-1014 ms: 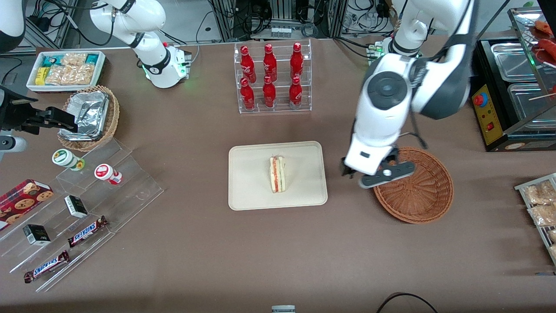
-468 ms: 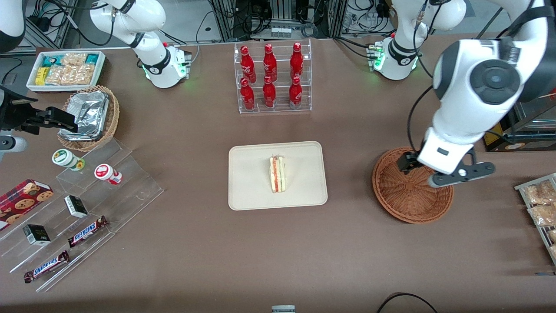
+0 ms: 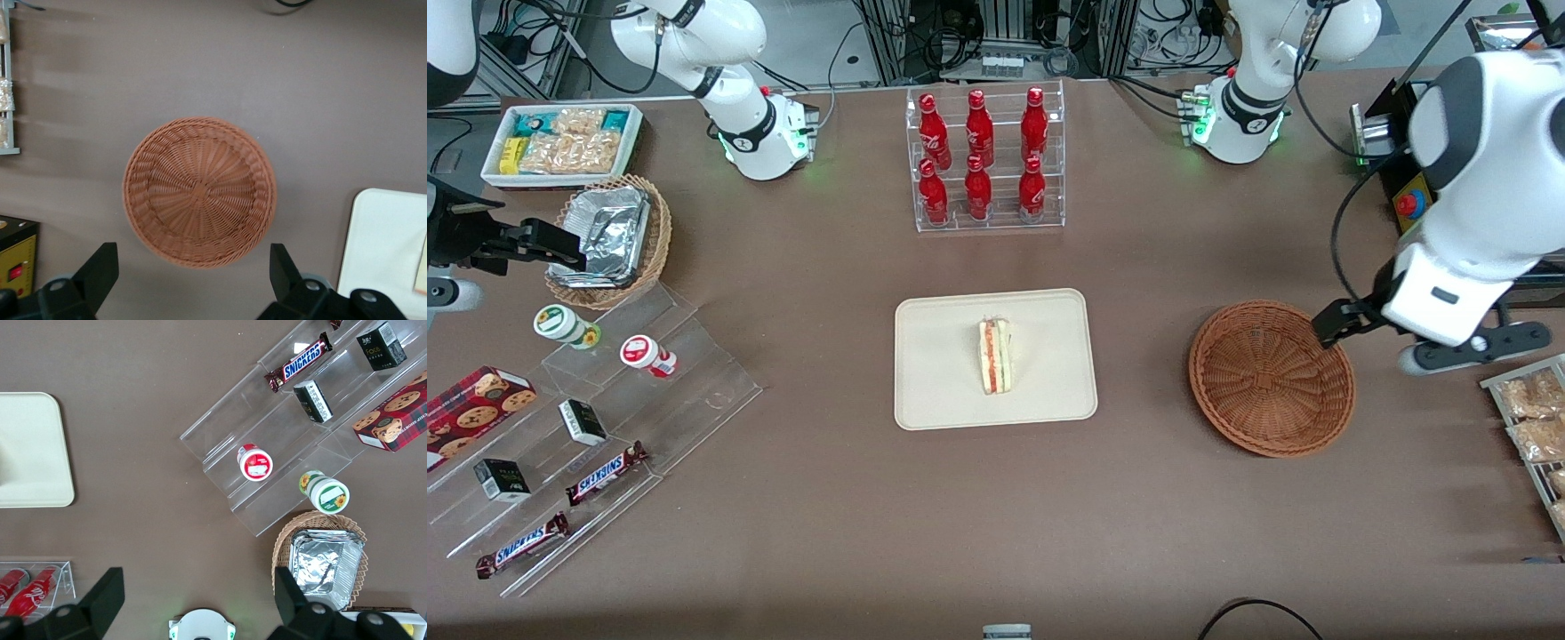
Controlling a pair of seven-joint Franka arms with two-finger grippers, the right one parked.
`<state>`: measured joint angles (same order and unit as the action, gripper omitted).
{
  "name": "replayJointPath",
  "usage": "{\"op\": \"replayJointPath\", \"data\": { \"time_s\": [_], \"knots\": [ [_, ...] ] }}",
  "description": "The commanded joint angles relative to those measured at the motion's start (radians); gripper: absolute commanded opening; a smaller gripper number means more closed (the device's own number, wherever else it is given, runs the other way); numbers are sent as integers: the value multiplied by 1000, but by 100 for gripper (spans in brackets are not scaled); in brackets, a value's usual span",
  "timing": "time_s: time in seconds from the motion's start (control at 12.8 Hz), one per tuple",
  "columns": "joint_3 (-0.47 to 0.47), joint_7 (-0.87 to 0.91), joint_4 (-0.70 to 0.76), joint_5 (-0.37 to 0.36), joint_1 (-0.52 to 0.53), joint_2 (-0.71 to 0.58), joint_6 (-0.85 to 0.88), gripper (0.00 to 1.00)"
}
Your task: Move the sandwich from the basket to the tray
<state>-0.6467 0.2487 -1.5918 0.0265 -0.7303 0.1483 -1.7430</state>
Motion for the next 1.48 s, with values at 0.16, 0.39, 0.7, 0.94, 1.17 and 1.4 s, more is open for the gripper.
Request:
{"op": "replayJointPath", "data": {
  "time_s": [0.16, 0.39, 0.7, 0.94, 1.17, 1.4],
  "knots": [
    [-51, -55, -4, 10, -15, -38, 39, 100],
    [-93, -77, 1, 10, -15, -81, 51, 100],
    [240, -129, 12, 21, 346, -84, 56, 100],
    [639, -176, 29, 9, 718, -84, 94, 100],
    [639, -256, 35, 10, 716, -87, 132, 100],
    [648, -275, 50, 20, 715, -113, 173, 100]
  ]
}}
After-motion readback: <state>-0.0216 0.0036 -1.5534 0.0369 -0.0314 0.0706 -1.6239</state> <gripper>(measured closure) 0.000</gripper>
